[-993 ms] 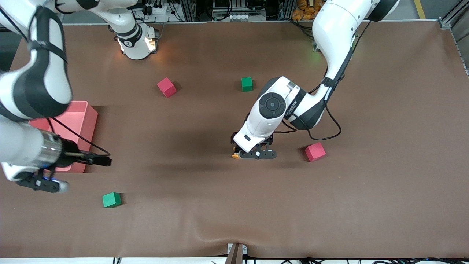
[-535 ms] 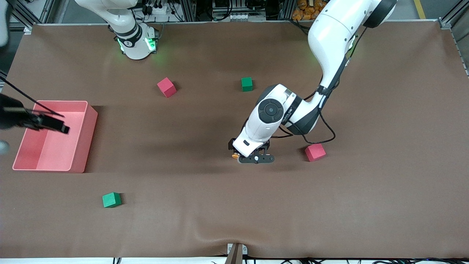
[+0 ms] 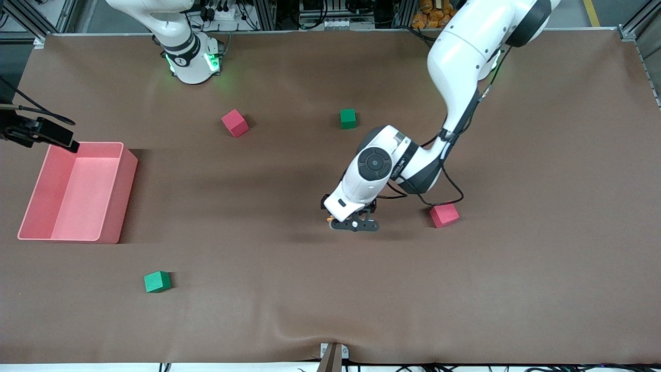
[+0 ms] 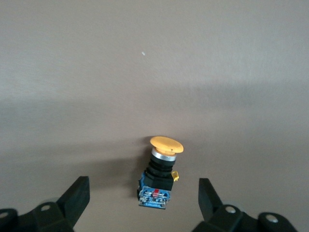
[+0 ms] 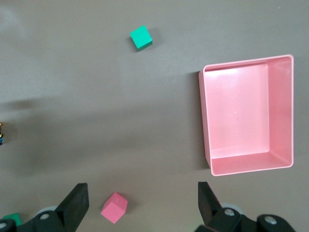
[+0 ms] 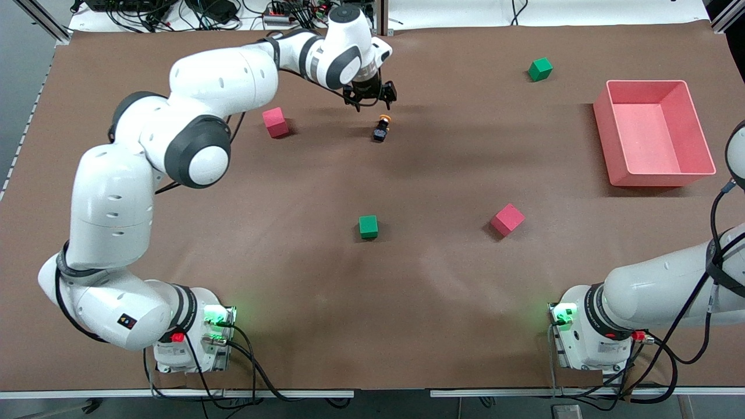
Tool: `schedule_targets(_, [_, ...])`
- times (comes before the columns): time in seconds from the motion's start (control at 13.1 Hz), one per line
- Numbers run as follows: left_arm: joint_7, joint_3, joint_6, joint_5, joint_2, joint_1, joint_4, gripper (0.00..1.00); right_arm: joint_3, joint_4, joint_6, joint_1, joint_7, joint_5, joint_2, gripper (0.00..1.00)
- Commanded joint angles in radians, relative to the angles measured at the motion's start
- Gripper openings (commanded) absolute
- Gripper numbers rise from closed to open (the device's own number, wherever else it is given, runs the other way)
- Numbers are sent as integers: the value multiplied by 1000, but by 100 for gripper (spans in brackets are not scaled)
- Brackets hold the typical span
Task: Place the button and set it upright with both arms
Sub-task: 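Grasp the button base with the left gripper while the right gripper withdraws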
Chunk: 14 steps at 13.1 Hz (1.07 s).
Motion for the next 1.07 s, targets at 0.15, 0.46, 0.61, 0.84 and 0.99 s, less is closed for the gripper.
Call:
schedule_targets(0.15, [127, -7, -35, -1, 77, -15, 72, 87, 35, -36, -32, 0, -74, -14, -74, 100])
schedule_targets(0.46, [218, -7, -68, -78, 88, -17, 82, 75, 34, -216, 82, 0, -75, -16, -194, 100])
schedule_targets(0.61, [221, -4, -81, -85, 88, -18, 79, 70, 32, -212, 108, 2, -89, -24, -188, 100])
schedule_targets(0.84, [226, -3, -81, -84, 90, -18, 77, 70, 32, -204, 105, 3, -94, -28, -185, 100])
schedule_targets(0.99, [226, -3, -78, -84, 102, -20, 79, 69, 32, -204, 100, 2, -168, -28, -185, 100])
